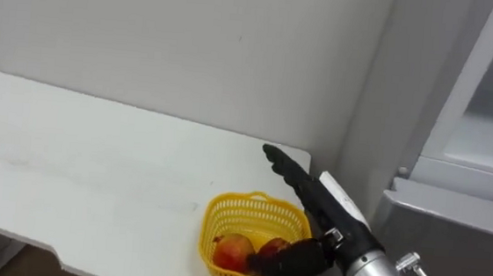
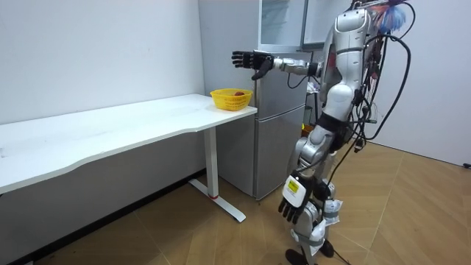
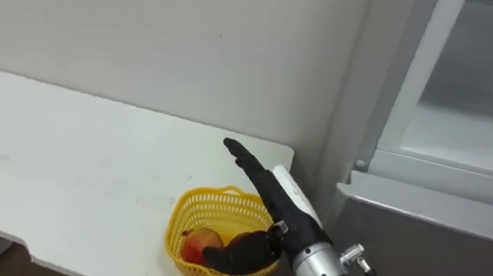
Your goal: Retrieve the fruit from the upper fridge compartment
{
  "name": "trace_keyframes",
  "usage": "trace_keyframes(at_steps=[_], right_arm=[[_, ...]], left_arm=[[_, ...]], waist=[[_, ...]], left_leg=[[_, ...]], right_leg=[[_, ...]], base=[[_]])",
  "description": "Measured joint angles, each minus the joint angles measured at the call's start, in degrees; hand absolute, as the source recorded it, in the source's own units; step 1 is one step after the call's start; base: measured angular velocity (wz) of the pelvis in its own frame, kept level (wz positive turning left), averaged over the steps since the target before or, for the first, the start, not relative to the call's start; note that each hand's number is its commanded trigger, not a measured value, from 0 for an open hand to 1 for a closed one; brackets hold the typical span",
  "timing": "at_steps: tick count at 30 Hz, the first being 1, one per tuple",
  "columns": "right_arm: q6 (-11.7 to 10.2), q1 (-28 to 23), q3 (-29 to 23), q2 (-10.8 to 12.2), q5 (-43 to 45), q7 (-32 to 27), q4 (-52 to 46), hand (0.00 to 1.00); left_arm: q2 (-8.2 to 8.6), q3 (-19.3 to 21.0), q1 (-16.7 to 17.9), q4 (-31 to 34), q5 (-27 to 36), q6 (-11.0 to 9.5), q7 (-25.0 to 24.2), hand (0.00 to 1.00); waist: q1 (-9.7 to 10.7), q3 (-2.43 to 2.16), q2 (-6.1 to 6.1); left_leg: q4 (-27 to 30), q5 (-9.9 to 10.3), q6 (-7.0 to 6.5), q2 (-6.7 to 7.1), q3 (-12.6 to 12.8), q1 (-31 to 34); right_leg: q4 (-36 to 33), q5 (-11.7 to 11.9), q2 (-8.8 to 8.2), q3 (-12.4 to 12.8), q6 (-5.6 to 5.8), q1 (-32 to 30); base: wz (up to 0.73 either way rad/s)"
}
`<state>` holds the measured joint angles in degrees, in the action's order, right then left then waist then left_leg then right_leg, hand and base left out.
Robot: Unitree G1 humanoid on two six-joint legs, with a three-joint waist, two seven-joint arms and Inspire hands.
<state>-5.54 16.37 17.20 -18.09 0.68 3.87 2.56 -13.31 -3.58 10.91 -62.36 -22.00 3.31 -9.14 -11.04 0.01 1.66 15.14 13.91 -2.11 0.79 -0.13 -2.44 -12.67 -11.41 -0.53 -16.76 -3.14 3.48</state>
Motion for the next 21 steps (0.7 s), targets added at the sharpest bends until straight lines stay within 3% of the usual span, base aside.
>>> trace_keyframes(at_steps=[2,6,13,15,21], right_arm=[[0.0,-3.0,0.0,0.6,-0.2,0.2,-1.7,0.00],[0.1,-9.8,-0.1,1.0,0.0,0.6,-4.2,0.00],[0.0,-15.8,-2.0,3.5,-1.9,0.6,-11.4,0.00],[-0.7,-18.0,-2.9,4.8,-2.4,0.5,-13.3,0.00],[-1.3,-23.4,-5.1,5.1,-2.6,-0.8,-16.7,0.00]], left_arm=[[0.11,0.0,-0.1,0.0,0.0,0.0,0.3,0.00],[1.19,-0.2,-0.2,-0.3,0.0,0.0,1.9,0.00],[2.29,-2.3,-1.0,-2.5,0.2,-0.5,2.9,0.00],[2.64,-2.4,-0.5,-2.4,1.3,-0.9,3.9,0.00],[2.80,-2.0,1.2,-2.3,2.4,-1.2,5.1,0.00]], waist=[[0.8,-0.16,-0.49],[2.6,-0.04,-0.57],[5.8,-0.12,-0.40],[7.6,-0.06,-0.88],[9.5,-0.23,-2.80]], left_leg=[[-0.4,0.0,0.03,-0.12,0.6,-0.2],[-0.8,-0.1,0.01,-0.40,3.0,-0.8],[-1.9,0.0,0.01,-1.14,6.2,-1.3],[-2.2,0.0,-0.02,-1.16,6.4,-1.4],[-2.9,0.1,-0.03,-1.41,7.9,-2.3]], right_leg=[[-0.2,0.0,0.12,0.9,-0.04,-0.3],[-0.1,0.0,0.31,2.9,-0.07,-0.7],[0.0,1.0,1.31,5.9,-0.16,-1.3],[-0.1,1.1,1.36,6.2,-0.14,-1.5],[0.2,1.1,1.65,7.6,-0.18,-1.5]], base=[[-0.18],[-0.25],[-0.25],[-0.04],[-0.12]])
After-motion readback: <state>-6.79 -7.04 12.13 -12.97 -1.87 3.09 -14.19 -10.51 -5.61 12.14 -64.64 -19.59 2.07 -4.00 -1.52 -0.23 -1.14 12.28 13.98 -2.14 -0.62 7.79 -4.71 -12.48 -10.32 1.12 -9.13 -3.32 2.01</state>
